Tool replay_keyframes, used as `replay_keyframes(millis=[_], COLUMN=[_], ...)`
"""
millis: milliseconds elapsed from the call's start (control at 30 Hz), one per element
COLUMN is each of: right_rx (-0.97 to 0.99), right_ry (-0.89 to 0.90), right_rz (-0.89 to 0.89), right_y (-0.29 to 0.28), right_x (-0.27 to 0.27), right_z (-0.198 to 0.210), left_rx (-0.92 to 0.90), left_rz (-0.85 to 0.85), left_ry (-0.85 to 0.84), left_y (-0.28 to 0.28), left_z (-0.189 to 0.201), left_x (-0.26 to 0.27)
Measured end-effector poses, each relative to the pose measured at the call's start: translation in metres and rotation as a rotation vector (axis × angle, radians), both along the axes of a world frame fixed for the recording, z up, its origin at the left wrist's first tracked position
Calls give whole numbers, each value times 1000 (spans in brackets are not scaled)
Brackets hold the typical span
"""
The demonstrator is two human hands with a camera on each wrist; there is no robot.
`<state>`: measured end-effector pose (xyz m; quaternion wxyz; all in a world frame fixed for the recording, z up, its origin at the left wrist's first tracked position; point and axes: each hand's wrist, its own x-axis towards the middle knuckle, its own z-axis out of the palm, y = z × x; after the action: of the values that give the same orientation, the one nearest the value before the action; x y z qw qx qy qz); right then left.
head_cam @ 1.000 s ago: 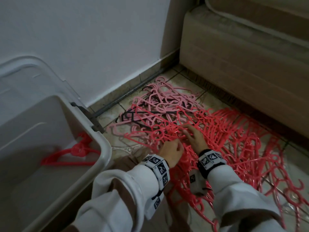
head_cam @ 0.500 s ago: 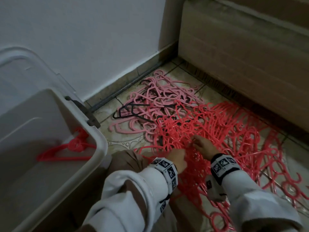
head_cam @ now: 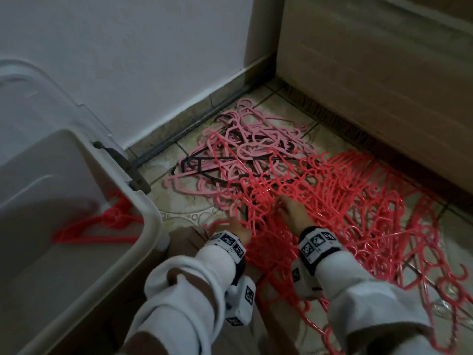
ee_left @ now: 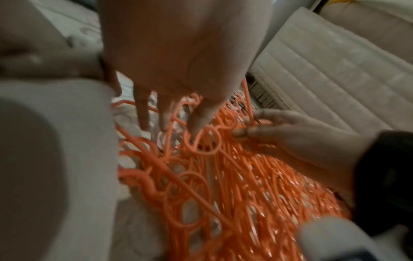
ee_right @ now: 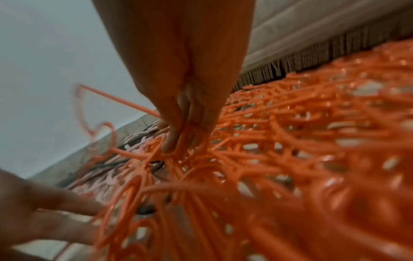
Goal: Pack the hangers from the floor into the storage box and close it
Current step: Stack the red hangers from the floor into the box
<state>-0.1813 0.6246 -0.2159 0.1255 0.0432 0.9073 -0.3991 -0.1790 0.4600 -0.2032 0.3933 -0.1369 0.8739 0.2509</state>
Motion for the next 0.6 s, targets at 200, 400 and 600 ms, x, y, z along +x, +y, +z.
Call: replay_keyframes(millis=[200, 400, 600], right_rx=[-96, 17, 464], right_ry=[59, 41, -155], right_rz=[-163, -429, -485], right_y=[1, 45, 77], right_x=[4, 19, 31], right_z=[-1, 3, -3], left_rx=[55, 551, 242], left_rz=[39, 195, 166], left_ry=[-63, -30, 188], left_y=[6, 21, 29], left_z=[-8, -21, -9], left_x=[3, -2, 6])
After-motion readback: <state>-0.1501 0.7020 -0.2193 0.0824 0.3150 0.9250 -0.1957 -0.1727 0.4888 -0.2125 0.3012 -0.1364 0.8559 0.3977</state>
